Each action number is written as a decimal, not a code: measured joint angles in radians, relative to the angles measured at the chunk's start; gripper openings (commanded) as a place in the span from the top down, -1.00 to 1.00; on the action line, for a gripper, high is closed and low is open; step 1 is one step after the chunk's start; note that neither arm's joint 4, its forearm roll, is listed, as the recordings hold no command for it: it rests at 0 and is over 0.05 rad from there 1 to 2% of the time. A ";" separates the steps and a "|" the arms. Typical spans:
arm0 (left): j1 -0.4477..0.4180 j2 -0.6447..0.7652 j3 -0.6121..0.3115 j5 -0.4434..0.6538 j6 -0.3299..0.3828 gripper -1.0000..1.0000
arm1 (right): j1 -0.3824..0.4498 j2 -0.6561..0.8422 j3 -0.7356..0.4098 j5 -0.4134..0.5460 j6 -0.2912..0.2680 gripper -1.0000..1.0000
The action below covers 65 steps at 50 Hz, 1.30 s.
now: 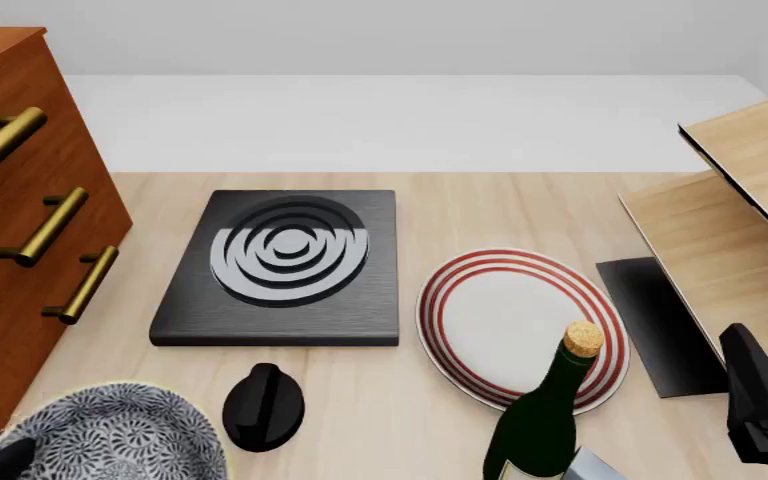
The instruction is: Pick up the akita bowl and put it on the plate.
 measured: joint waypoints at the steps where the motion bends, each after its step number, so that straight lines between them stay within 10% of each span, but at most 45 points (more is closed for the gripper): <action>1: -0.001 0.000 -0.017 0.003 -0.007 1.00 | 0.000 0.000 0.000 0.000 0.000 -1.00; 33: 0.027 0.042 -0.320 -0.053 -0.197 1.00 | 0.000 0.000 0.000 0.000 0.000 -1.00; 65: -0.067 0.409 -0.302 -0.579 -0.447 1.00 | 0.000 0.000 0.000 0.000 0.000 -1.00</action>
